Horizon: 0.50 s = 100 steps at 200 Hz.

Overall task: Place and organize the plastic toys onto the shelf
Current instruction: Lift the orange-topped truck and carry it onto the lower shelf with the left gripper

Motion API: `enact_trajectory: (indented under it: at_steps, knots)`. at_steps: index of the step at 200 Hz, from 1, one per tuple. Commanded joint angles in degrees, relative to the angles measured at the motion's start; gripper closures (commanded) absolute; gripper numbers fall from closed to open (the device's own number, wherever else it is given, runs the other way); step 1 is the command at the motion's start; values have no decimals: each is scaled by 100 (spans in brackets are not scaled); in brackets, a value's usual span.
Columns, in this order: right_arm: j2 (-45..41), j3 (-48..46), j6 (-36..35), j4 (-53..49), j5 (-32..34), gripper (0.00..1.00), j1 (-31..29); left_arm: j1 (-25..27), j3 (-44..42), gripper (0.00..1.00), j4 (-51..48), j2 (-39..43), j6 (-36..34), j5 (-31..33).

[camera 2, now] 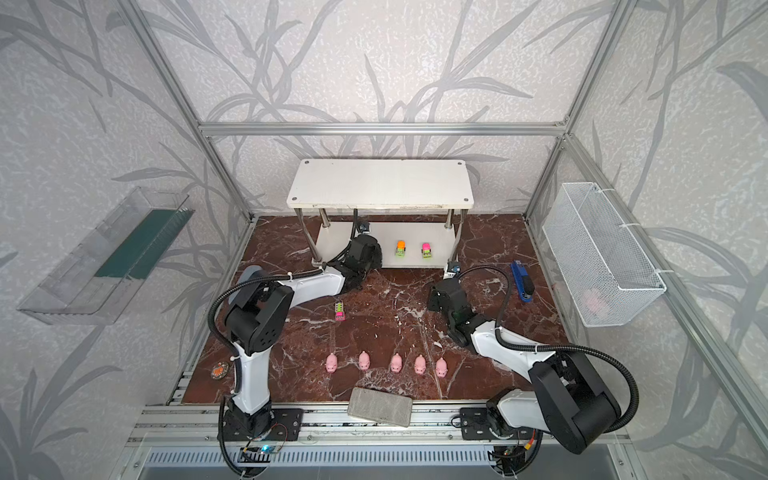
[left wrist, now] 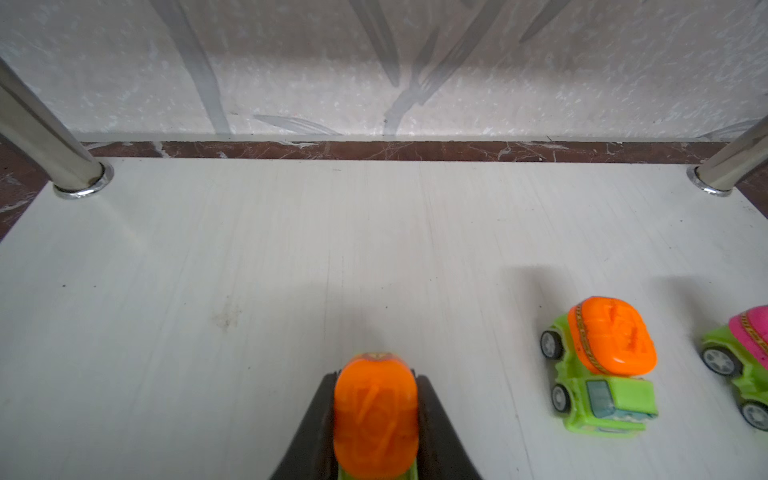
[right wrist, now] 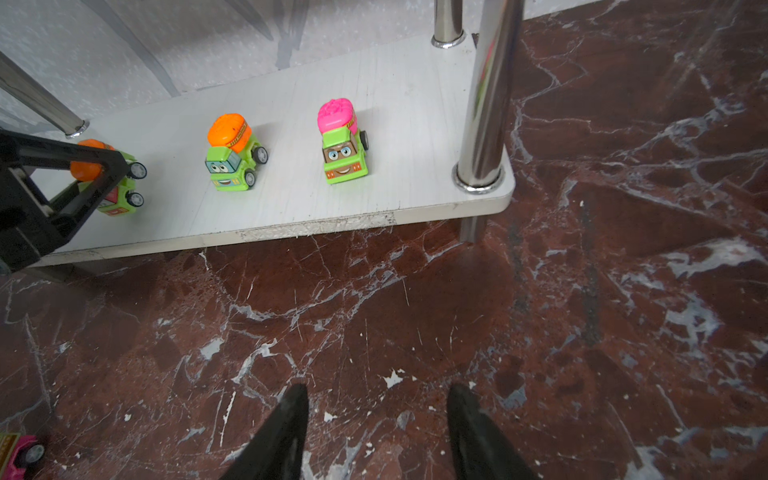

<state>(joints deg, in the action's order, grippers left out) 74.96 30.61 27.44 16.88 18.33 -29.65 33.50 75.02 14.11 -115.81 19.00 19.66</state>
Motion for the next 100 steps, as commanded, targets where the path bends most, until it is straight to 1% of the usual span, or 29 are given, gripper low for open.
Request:
enact_trajectory:
  at_steps: [1, 52, 100]
  knots:
    - [45, -20, 0, 91, 4, 45, 38, -27, 196, 73, 100, -159, -55, -64]
    - [37, -29, -2, 96, 6, 45, 48, -58, 243, 70, 101, -259, -55, -131]
    - [63, -38, 7, 114, -10, 45, 56, -89, 219, 60, 114, -233, -27, -113]
